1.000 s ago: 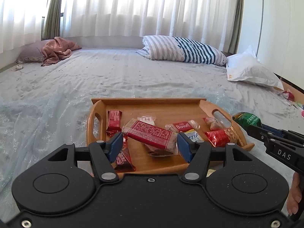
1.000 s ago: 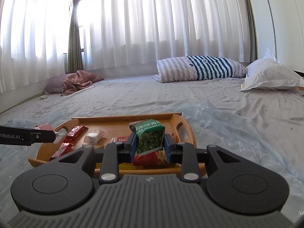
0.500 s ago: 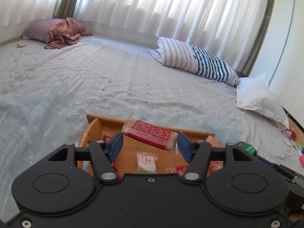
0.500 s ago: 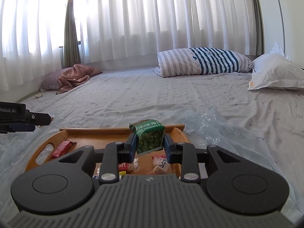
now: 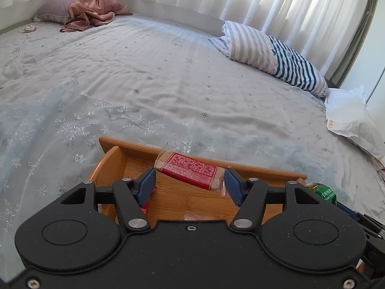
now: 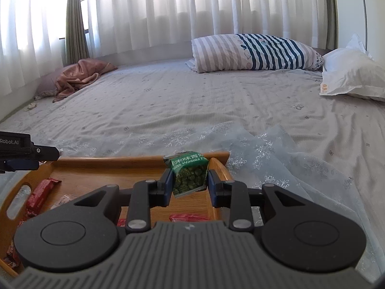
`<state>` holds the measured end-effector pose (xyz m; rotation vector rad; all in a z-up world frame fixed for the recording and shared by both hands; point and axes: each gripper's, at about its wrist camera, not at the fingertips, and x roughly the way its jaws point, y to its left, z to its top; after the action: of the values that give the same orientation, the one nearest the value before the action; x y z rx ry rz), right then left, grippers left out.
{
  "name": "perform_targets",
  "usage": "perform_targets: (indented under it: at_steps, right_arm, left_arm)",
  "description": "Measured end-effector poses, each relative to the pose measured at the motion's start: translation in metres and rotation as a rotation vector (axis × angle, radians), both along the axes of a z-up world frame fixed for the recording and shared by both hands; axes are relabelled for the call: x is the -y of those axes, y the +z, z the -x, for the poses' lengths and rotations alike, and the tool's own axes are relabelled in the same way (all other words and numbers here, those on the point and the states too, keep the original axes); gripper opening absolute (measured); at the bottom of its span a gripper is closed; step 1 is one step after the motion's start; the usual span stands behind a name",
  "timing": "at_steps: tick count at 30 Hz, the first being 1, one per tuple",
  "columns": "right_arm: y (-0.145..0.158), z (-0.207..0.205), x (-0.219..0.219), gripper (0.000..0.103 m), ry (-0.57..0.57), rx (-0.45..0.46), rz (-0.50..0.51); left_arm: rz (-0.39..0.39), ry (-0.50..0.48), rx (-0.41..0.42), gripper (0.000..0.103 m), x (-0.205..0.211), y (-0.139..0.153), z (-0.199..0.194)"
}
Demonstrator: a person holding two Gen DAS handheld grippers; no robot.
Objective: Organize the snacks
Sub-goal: 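Carry the red biscuit pack with the left tool while the right tool carries the green bag onto the tray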
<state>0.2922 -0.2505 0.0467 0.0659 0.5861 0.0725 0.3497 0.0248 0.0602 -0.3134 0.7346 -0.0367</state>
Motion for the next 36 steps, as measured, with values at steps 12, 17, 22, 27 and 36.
perform_targets:
  at_steps: [12, 17, 22, 27, 36]
  right_arm:
    - [-0.024, -0.024, -0.009, 0.035, 0.006, -0.066, 0.04]
    - [-0.031, -0.026, -0.01, 0.035, 0.002, -0.084, 0.042]
    - [-0.035, -0.029, -0.009, 0.035, -0.002, -0.096, 0.046]
    - [-0.038, -0.03, -0.008, 0.035, 0.0, -0.103, 0.049]
    - [-0.042, -0.034, -0.011, 0.036, 0.014, -0.115, 0.055]
  left_arm:
    - [-0.066, 0.025, -0.045, 0.06, 0.009, -0.029, -0.033]
    - [-0.095, 0.018, -0.049, 0.06, 0.012, -0.036, -0.036]
    - [-0.098, 0.017, -0.058, 0.06, 0.012, -0.039, -0.038]
    - [-0.109, 0.015, -0.065, 0.059, 0.014, -0.043, -0.041]
    - [-0.14, 0.011, -0.054, 0.059, 0.019, -0.044, -0.044]
